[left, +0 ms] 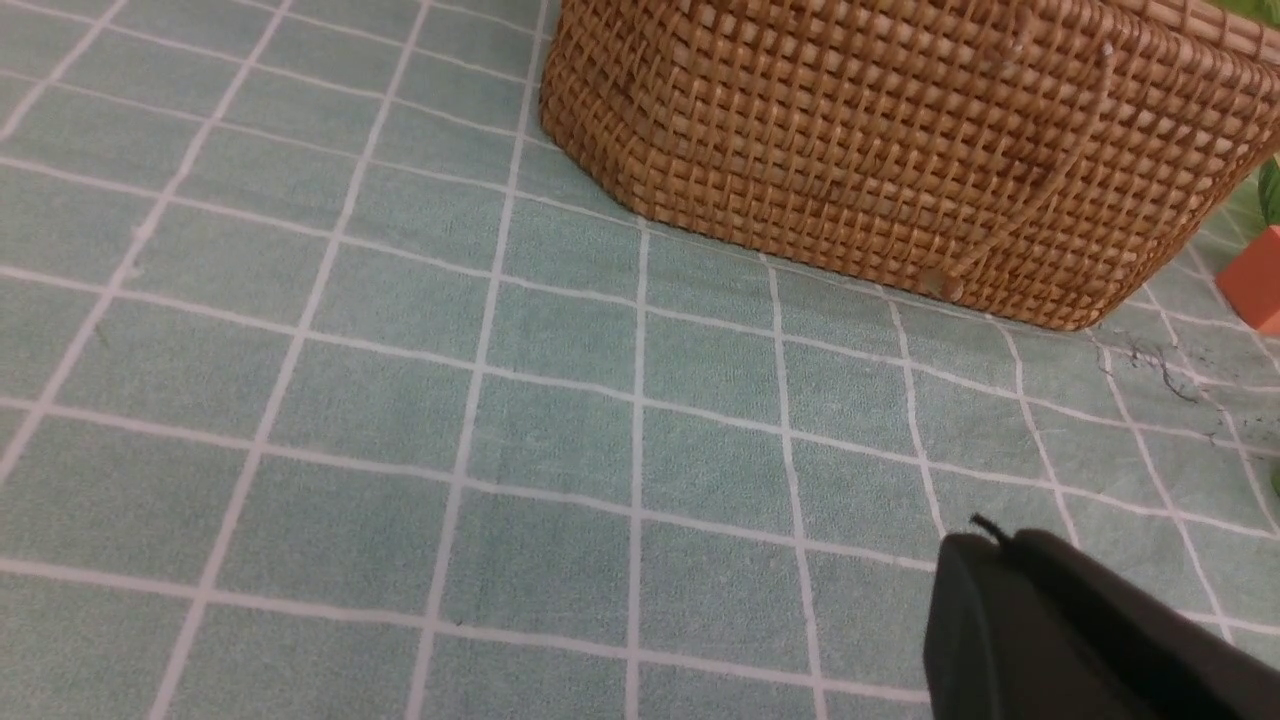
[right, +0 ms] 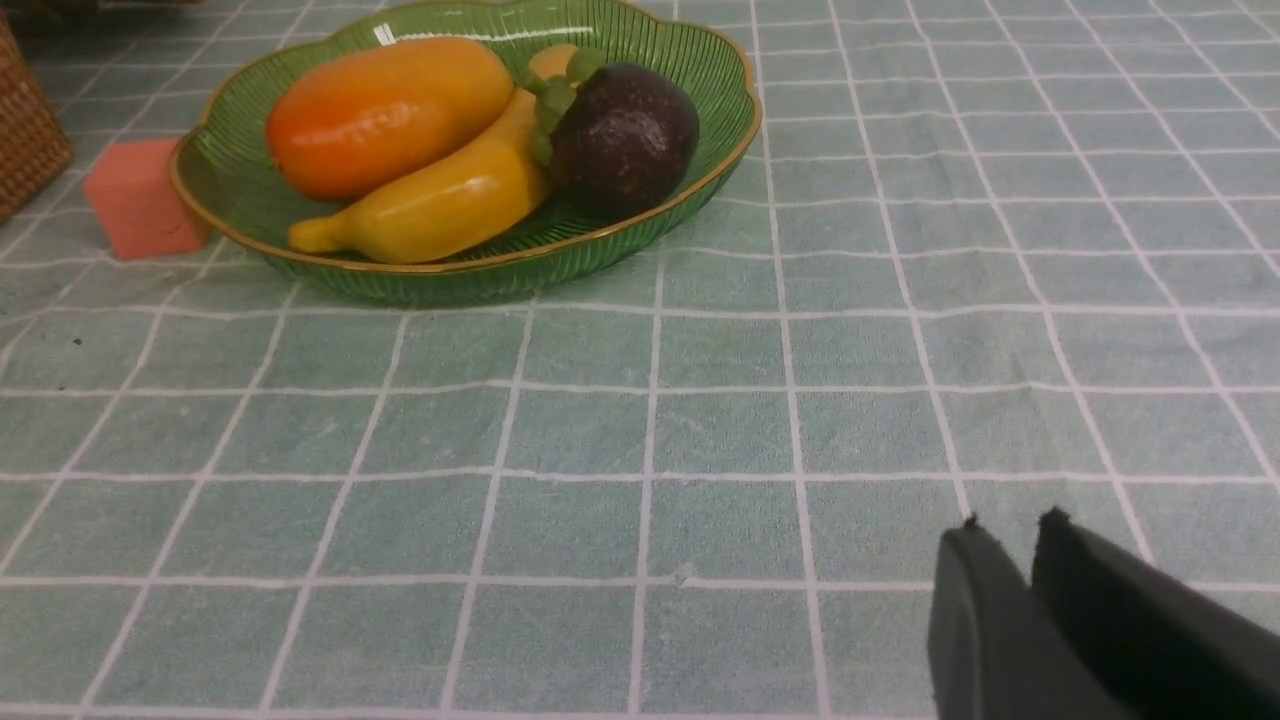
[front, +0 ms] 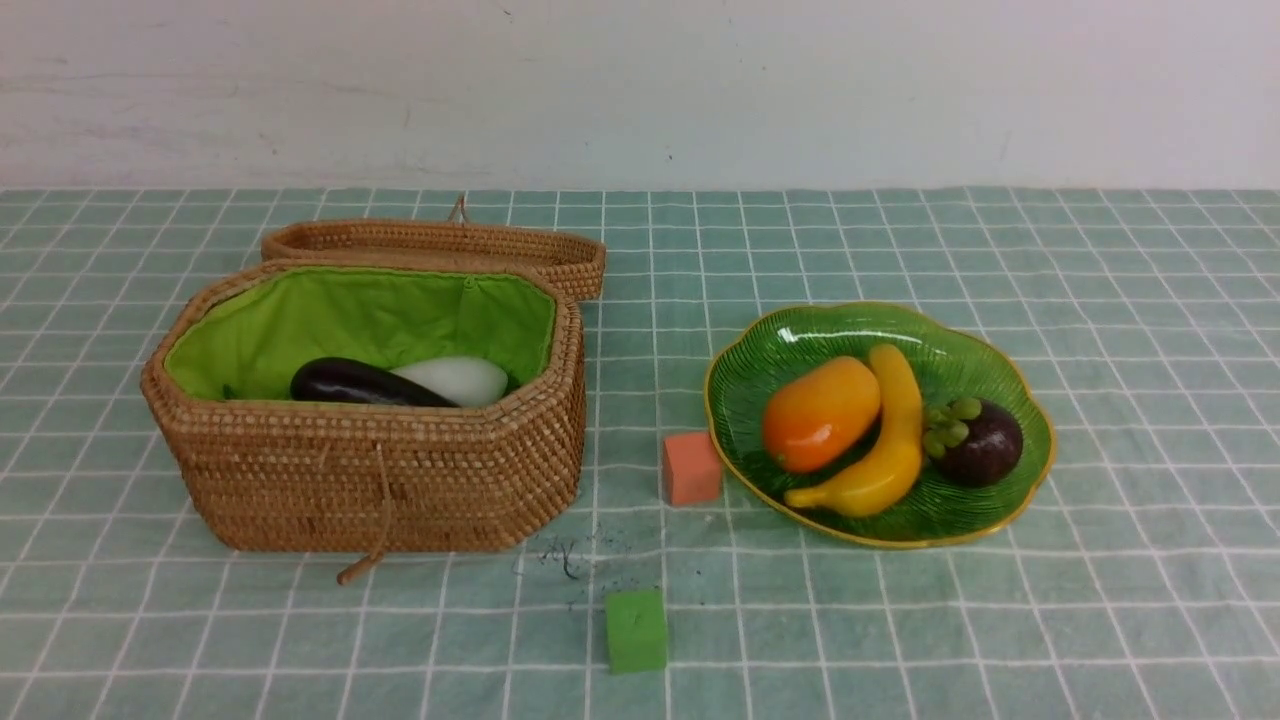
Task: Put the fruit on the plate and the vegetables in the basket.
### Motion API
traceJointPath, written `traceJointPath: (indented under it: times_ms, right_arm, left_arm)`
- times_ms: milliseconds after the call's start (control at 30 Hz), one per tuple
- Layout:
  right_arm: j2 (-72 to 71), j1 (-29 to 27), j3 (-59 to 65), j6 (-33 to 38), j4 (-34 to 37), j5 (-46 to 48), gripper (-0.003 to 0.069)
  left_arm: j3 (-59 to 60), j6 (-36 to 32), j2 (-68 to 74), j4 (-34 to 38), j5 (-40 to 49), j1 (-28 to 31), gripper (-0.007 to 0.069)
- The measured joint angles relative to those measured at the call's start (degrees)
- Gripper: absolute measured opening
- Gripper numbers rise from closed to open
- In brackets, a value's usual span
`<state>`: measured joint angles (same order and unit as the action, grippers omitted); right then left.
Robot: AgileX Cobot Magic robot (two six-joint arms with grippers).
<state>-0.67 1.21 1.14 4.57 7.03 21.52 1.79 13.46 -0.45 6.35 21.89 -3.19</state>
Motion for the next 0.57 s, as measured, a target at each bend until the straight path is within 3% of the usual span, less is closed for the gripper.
traceJointPath:
  times_ms: [567]
  right_arm:
    - [0.00, 0.00, 0.00, 0.00, 0.00, 0.00, 0.0109]
  left_arm:
    - [0.00, 0.00, 0.00, 0.00, 0.00, 0.00, -0.0013]
